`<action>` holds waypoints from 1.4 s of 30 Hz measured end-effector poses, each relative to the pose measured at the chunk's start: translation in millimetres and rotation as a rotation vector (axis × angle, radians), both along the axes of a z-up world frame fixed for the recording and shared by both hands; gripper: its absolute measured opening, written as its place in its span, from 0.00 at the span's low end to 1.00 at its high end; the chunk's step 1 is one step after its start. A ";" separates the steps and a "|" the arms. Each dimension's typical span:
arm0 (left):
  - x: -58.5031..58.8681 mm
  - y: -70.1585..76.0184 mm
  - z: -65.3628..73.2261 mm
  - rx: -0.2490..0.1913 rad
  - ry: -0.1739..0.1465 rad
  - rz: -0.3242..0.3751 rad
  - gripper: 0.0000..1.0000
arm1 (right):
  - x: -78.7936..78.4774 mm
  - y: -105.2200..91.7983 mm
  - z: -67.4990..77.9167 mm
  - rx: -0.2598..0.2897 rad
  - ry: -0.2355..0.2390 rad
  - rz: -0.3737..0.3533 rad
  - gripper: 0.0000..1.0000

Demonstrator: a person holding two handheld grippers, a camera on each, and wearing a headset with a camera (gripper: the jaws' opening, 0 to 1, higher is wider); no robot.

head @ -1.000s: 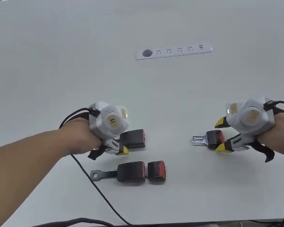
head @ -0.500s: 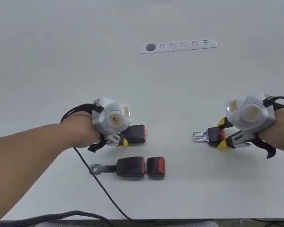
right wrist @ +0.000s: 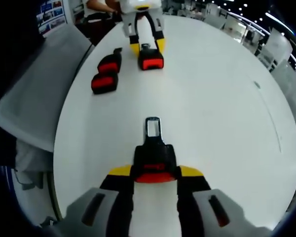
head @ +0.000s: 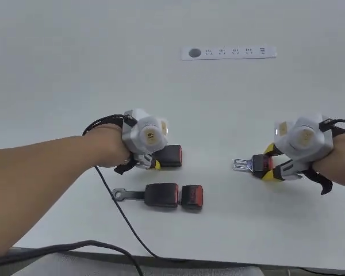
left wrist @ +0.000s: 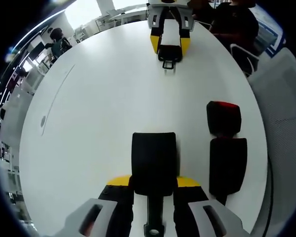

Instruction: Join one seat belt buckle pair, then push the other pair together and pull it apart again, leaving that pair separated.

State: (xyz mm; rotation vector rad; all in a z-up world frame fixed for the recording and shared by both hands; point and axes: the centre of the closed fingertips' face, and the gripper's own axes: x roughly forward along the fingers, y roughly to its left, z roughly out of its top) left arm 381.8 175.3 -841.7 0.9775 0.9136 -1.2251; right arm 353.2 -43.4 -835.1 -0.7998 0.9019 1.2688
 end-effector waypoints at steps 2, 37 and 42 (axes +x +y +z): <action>-0.2 0.0 -0.2 0.004 -0.003 0.001 0.31 | 0.7 7.5 -0.8 0.006 -0.005 0.003 0.32; 0.1 0.8 -0.9 0.029 0.010 -0.038 0.31 | 27.4 118.1 -4.3 0.023 -0.036 0.045 0.32; 0.0 0.4 -0.7 0.028 0.010 -0.043 0.31 | 25.6 124.9 -6.6 0.029 -0.038 0.060 0.32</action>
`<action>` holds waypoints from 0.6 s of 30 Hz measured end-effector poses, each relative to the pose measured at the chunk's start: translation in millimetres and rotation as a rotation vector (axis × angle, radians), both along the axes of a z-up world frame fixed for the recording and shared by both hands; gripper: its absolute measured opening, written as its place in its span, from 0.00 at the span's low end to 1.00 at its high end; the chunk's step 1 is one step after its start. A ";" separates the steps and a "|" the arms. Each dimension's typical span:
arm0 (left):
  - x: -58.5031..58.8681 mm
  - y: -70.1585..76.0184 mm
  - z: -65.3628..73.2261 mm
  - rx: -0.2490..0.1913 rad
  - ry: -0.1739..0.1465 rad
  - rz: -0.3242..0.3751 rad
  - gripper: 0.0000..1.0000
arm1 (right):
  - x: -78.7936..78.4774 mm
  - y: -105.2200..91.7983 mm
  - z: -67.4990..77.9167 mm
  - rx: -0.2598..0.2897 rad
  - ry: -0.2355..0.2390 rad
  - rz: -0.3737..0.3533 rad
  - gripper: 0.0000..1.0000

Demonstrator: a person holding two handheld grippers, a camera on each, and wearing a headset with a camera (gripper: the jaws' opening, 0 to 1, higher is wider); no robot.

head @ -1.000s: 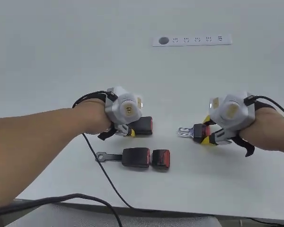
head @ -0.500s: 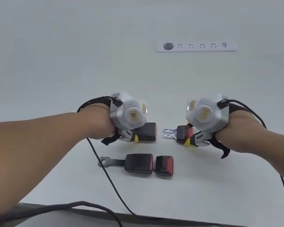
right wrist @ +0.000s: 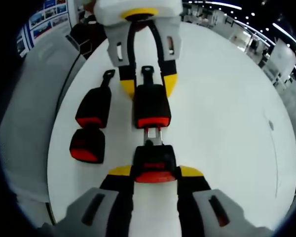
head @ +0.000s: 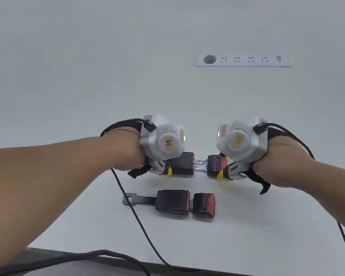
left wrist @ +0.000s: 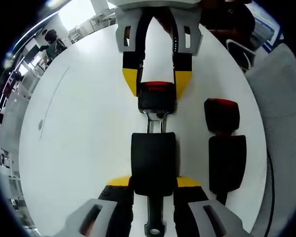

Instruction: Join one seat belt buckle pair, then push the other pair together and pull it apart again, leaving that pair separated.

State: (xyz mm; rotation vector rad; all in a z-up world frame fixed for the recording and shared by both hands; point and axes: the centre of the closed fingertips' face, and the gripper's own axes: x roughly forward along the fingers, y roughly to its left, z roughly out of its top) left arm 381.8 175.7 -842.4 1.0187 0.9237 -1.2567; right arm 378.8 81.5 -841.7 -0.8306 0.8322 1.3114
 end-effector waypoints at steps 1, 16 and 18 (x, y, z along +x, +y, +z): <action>0.1 0.1 0.0 0.000 0.000 0.001 0.31 | -0.6 2.5 -0.1 0.000 -0.002 0.005 0.32; -1.0 -2.5 0.3 -0.041 0.013 -0.040 0.31 | 1.2 9.3 0.4 0.023 0.001 0.032 0.30; -0.9 -2.1 0.2 -0.040 0.012 -0.039 0.30 | 0.9 10.0 0.2 0.021 0.005 0.033 0.30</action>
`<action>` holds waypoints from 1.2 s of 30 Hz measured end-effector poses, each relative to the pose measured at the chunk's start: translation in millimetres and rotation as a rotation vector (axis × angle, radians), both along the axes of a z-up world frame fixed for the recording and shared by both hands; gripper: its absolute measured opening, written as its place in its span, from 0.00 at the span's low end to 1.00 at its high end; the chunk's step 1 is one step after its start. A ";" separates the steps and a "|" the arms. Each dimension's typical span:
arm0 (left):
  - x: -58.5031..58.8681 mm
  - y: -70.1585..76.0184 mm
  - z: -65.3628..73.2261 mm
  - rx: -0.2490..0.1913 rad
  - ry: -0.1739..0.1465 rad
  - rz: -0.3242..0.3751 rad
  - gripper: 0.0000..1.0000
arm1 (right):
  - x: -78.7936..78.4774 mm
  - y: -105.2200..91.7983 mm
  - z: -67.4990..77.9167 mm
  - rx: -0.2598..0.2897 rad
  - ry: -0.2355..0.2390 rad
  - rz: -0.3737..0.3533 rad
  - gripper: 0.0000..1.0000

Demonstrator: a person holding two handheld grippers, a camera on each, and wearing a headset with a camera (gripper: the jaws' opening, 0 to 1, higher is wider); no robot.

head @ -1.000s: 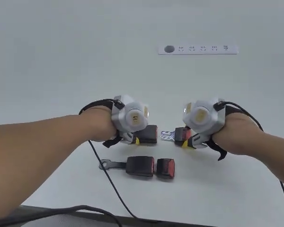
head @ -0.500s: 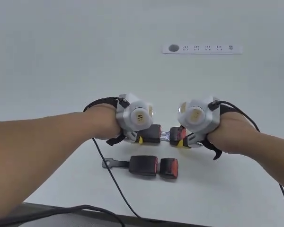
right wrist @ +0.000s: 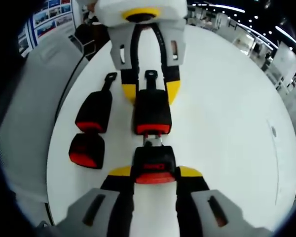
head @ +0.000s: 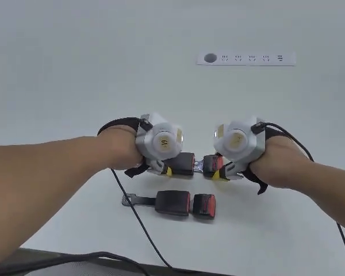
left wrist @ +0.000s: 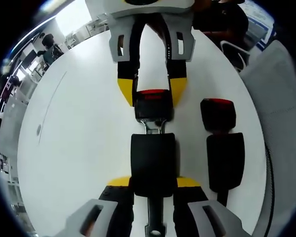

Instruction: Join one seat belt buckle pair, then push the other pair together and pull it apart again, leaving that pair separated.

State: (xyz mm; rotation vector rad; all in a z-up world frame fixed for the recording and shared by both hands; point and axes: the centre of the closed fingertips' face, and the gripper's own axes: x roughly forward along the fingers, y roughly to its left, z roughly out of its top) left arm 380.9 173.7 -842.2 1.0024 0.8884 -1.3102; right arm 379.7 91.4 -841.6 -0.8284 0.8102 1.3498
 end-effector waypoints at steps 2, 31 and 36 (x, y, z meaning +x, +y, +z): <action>-0.2 0.2 0.4 -0.004 -0.001 0.003 0.30 | -0.2 1.7 0.2 0.001 0.003 -0.001 0.30; -1.3 1.5 -0.6 0.015 -0.001 0.016 0.31 | -2.0 10.0 -0.8 0.044 0.025 -0.013 0.31; 0.6 2.5 -0.6 -0.003 0.009 0.026 0.31 | -2.5 -0.1 -1.6 0.020 0.024 -0.016 0.32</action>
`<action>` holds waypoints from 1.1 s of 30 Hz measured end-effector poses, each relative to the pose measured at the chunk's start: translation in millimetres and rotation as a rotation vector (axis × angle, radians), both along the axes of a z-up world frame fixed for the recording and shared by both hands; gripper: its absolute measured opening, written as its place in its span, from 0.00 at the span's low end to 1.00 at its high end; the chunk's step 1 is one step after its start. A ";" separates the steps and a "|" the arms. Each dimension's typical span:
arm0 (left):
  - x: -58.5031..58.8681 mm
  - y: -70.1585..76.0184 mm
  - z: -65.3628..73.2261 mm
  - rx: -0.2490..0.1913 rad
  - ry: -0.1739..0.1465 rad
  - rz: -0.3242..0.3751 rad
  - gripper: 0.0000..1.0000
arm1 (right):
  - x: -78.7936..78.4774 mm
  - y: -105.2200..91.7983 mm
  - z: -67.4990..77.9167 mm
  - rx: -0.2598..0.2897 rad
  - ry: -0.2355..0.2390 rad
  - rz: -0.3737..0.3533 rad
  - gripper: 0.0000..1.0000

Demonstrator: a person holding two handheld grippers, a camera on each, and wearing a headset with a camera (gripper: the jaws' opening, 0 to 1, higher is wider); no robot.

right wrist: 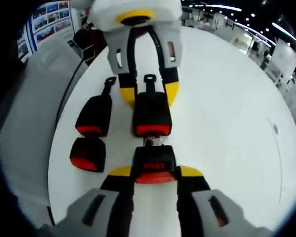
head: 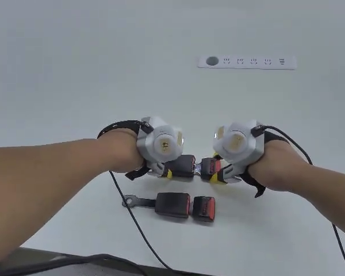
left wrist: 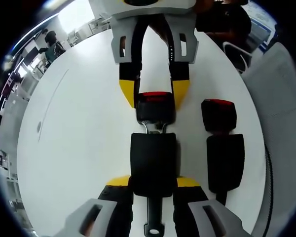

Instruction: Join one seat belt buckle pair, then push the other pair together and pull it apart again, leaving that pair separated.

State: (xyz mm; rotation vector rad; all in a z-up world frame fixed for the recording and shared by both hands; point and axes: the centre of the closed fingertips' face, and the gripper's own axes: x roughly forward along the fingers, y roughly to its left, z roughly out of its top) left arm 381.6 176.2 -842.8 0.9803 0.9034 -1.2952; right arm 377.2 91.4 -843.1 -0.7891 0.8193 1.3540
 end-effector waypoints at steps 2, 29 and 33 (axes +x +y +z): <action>-0.6 -0.2 0.1 -0.013 0.009 0.001 0.31 | 0.8 -7.1 2.0 0.011 -0.002 0.004 0.32; -0.7 -0.7 -0.2 -0.016 -0.020 0.011 0.32 | -20.7 -148.4 -1.2 -0.075 -0.036 -0.083 0.34; -1.0 -0.2 0.1 -0.031 -0.025 0.044 0.32 | -24.0 -161.1 2.8 -0.108 -0.036 -0.113 0.35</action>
